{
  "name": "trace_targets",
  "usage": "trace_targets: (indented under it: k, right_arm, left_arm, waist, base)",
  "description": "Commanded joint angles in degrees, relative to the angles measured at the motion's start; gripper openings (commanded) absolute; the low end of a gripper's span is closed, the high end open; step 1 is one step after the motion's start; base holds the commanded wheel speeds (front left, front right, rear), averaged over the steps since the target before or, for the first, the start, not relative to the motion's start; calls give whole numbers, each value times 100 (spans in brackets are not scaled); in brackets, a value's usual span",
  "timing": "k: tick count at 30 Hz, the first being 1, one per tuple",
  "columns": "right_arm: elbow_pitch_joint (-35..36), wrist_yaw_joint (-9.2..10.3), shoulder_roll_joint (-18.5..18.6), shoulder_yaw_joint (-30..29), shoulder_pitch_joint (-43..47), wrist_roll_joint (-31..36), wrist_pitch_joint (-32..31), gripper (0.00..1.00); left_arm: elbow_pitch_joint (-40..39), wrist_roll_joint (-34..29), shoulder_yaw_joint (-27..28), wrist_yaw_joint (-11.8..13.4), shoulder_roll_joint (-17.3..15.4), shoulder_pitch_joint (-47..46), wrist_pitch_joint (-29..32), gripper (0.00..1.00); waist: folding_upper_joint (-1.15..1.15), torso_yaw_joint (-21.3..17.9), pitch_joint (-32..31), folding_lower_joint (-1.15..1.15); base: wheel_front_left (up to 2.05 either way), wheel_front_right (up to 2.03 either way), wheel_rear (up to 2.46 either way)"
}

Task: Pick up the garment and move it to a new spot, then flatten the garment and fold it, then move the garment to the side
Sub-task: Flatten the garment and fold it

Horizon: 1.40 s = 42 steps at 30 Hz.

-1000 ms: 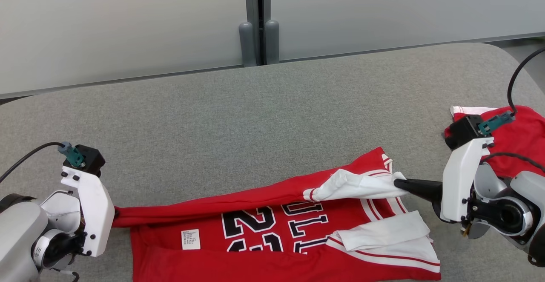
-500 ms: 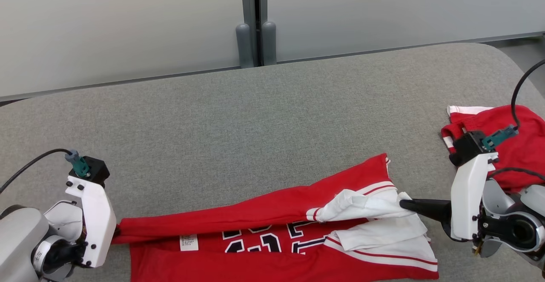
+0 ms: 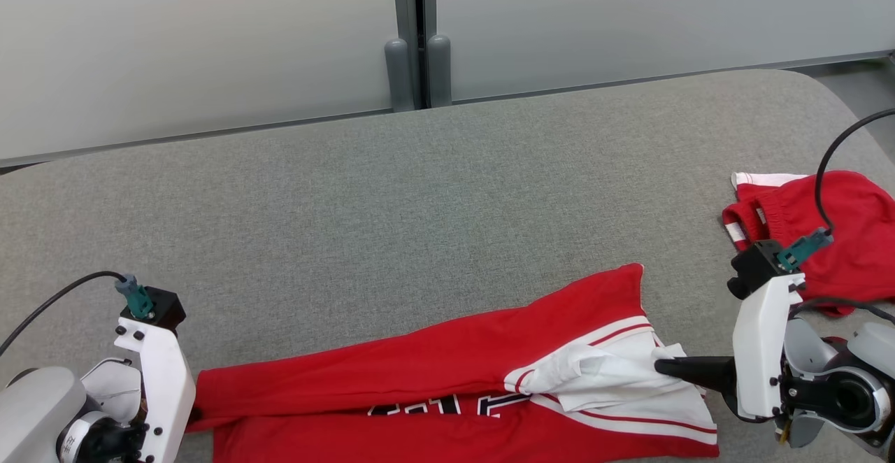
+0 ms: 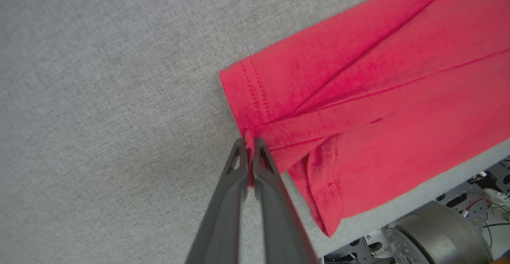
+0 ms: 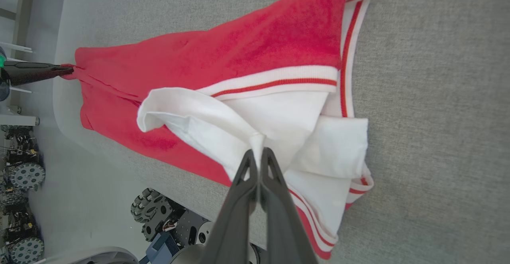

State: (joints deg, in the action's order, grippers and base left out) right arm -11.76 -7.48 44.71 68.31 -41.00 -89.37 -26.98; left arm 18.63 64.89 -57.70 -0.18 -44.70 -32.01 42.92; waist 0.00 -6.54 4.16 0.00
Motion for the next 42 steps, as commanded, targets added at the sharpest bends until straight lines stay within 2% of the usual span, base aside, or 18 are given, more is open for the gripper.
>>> trace_targets:
  k: [1,3,4,5,6,7,16,23,29,36,40,41,42]
  right_arm:
    - [3,-3,-10,14,80,11,-22,0]
    - [-15,-2,-20,26,104,23,-25,0]
    - [-22,-2,-31,37,118,30,-40,7]
    - [-32,-2,-41,46,133,38,-50,41]
    - [-42,-3,-50,52,140,49,-53,62]
    - [-52,-2,-65,56,147,59,-44,100]
    - [-91,-3,-107,41,282,41,46,100]
    - [253,-3,60,-489,281,183,1063,100]
    - [398,-3,206,-1007,394,444,2212,100]
    - [289,-3,118,-1532,679,891,3695,100]
    - [60,-3,-55,-1902,921,1208,4138,100]
    - [60,-3,-55,-1902,921,1208,4138,100]
    - [-2,-2,-114,-1990,1008,1336,4174,100]
  left_arm:
    - [24,42,-5,30,-27,76,10,0]
    - [41,70,-28,35,-15,125,24,0]
    - [48,83,-39,34,-10,143,32,16]
    - [52,92,-51,28,-4,149,41,73]
    - [55,80,-59,22,-2,148,44,100]
    - [57,58,-72,15,-3,147,55,100]
    - [-40,134,16,18,-74,107,18,100]
    - [-593,138,466,140,-355,-45,-567,100]
    - [-1227,-336,891,541,-570,-101,-1665,100]
    - [-1696,-857,1276,1215,-495,369,-3274,100]
    - [-1928,-1031,1545,1716,-377,754,-4185,100]
    - [-1928,-1031,1545,1716,-377,754,-4185,100]
    - [-1981,-1065,1613,1851,-345,866,-4419,100]
  waist:
    - [0,-2,8,0]
    - [0,-2,20,0]
    - [0,-2,30,0]
    - [0,-1,38,0]
    - [0,1,45,0]
    - [0,2,49,0]
    - [0,59,-113,0]
    - [0,140,-344,0]
    - [0,222,-408,0]
    - [0,289,-411,0]
    - [0,312,-409,0]
    - [0,312,-409,0]
    - [0,317,-407,0]
  base:
    - [0,0,0]
    - [0,0,0]
    - [0,0,0]
    - [0,0,0]
    - [0,0,0]
    - [0,0,0]
    - [0,0,0]
    - [0,0,0]
    - [0,0,0]
    - [0,0,0]
    - [0,0,0]
    - [0,0,0]
    - [0,0,0]
